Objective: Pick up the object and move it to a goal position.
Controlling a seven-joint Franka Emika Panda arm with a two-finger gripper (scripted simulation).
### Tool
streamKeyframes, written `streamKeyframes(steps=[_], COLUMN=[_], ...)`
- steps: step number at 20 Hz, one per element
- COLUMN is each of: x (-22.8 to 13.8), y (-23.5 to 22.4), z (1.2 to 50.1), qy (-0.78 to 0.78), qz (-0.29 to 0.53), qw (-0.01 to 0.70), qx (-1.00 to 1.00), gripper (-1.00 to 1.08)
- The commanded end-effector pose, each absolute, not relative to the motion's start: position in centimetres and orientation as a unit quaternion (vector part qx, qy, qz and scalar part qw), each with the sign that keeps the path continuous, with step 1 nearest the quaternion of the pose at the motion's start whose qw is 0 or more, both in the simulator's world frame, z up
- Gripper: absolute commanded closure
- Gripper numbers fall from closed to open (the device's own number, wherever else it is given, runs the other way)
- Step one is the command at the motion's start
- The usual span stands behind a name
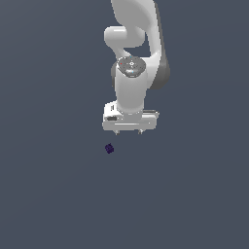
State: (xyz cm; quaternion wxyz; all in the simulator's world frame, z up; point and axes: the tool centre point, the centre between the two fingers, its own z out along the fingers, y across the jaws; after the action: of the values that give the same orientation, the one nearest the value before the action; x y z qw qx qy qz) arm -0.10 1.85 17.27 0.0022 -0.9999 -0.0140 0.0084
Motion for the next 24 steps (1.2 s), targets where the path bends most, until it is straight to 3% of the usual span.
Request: streamKeyframes(steps=[1,12,24], x=[-0.1,0.8,0.8], y=[1.8,0.0,-1.2], z=[17.3,19.2,17.4], qy=[-0.014,0.014,-0.027], qz=[0.008,-0.015,-0.012], qw=[0.002,0.006,0.003], qx=[-1.0,-1.0,-1.0], gripper=[-0.92,-0.92,-0.92])
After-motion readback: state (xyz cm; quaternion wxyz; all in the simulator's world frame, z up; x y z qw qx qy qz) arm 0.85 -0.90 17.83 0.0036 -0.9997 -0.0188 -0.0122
